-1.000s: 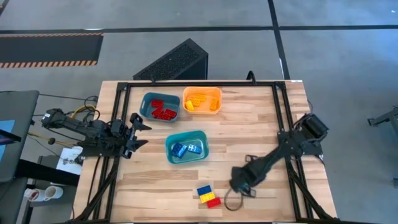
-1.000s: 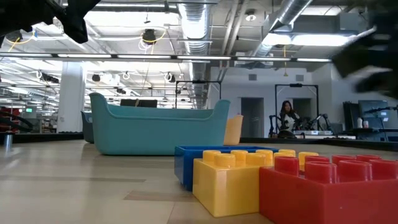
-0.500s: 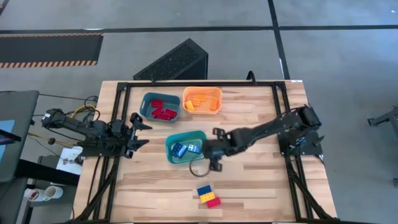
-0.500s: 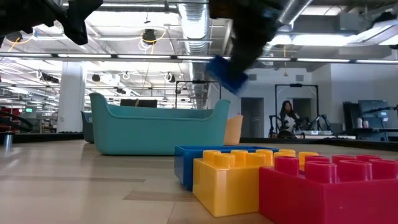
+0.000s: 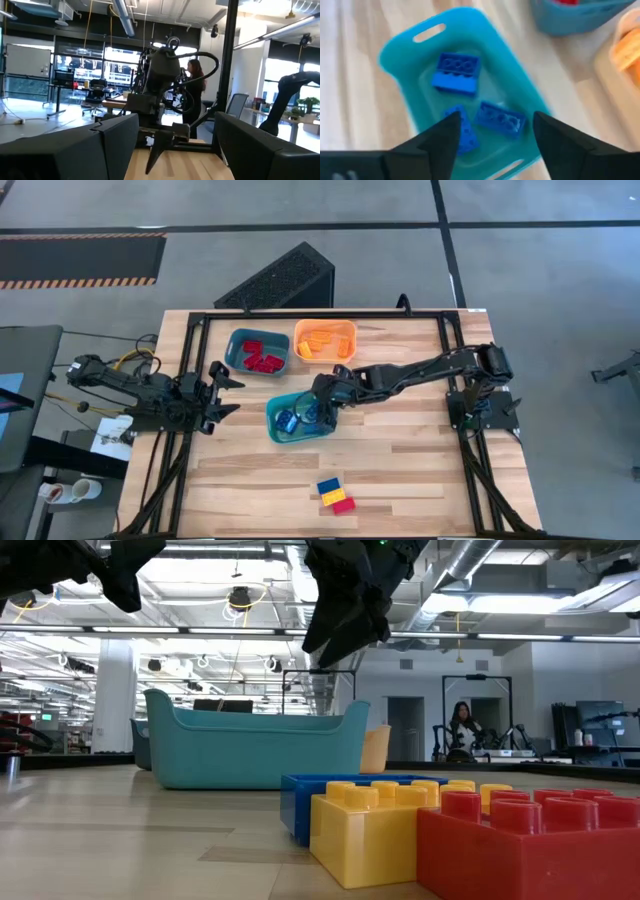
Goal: Sort & place blocks by color
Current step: Put the yellow game piece into the orange bin
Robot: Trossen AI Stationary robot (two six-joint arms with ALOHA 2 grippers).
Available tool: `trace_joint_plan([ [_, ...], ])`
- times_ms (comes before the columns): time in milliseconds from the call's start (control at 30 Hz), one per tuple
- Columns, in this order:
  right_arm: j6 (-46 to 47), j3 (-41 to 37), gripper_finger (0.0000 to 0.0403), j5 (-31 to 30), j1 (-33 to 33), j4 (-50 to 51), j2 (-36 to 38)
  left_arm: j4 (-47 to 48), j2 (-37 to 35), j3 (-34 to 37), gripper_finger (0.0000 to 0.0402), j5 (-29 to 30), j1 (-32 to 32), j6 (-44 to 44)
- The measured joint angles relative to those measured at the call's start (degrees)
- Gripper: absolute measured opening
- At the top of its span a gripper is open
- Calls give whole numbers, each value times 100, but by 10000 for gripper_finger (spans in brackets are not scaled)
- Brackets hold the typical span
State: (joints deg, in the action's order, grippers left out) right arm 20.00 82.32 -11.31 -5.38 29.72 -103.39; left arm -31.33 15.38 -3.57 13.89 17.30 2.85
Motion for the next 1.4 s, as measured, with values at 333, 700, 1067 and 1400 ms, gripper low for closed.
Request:
trace_joint_plan([
  [333,873,0,280,105,-552,356,0,733,453,-247,251,-1095,18,-303],
  [700,1839,-31,190,-1052,-1479,1606,464,330,3313,-1139,251,-1211,803,-560],
  [1067,3906,-1188,108,-3132,-3122,1175,1738,127,6034,-2553,251,-1353,1214,-1093],
  [1400,5626,-2482,101,-3539,-3994,28,1600,89,7846,-3908,251,-2061,1365,-1403],
])
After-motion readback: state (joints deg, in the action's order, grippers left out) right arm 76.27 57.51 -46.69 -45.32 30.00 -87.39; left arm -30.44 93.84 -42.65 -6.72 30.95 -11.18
